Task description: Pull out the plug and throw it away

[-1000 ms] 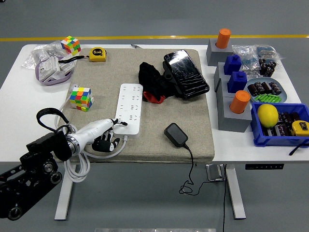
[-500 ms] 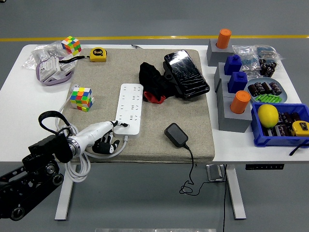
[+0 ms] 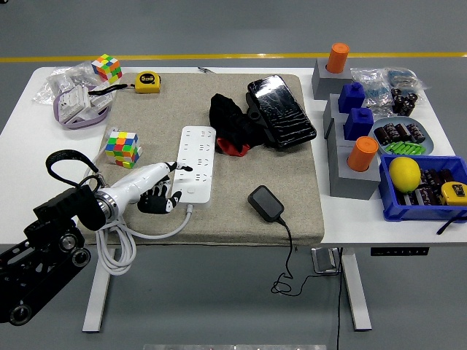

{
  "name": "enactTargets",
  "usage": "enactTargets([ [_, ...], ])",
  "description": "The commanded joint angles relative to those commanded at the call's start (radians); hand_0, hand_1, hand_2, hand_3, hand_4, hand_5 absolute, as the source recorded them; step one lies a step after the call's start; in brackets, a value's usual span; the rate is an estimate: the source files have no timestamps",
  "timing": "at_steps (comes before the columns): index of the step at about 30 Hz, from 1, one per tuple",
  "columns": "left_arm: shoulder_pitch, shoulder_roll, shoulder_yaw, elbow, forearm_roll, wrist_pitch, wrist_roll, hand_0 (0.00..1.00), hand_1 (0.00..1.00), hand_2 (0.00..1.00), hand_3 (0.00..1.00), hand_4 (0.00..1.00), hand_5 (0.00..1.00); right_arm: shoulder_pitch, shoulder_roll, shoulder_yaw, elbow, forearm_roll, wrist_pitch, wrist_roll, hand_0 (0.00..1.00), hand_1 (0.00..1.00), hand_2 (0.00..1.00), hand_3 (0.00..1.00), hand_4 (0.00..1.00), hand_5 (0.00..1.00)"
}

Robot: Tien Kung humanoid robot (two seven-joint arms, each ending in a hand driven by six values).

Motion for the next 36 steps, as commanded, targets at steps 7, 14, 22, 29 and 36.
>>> enactTargets([
  [7,0.002,-0.022,-0.061,0.036,-0.009,0.084,-0.09,0.186,0.207,0.295,0.835,0.58,0.023,0.001,0.001,0.0,-0.001,-0.001,0.001,0.0,0.619,0.663,0.684,0.637,0.988,0.525],
  [14,0.016,-0.032,-0.115,0.054,0.021,0.129,-0.139,0.284,0.391,0.48,0.843,0.69,0.163,0.001,-0.001,-0.002,-0.001,0.0,0.001,-0.001,0.619,0.663,0.684,0.637,0.988,0.525],
  [22,0.016,-0.042,-0.15,0.064,0.03,0.152,-0.165,0.857,0.904,0.878,0.885,0.927,0.488,0.009,-0.001,-0.009,0.0,0.003,0.003,-0.001,0.619,0.662,0.684,0.636,0.988,0.526],
  [29,0.015,-0.047,-0.157,0.075,0.062,0.117,-0.159,0.974,0.996,0.976,0.998,0.998,0.681,0.018,-0.005,-0.015,0.001,0.005,0.003,-0.001,0.619,0.662,0.684,0.636,0.988,0.525],
  [36,0.012,-0.052,-0.157,0.073,0.054,0.135,-0.173,0.998,0.998,0.998,0.998,0.998,0.84,0.025,-0.008,-0.025,-0.001,0.007,0.004,-0.002,0.619,0.662,0.684,0.636,0.988,0.525],
])
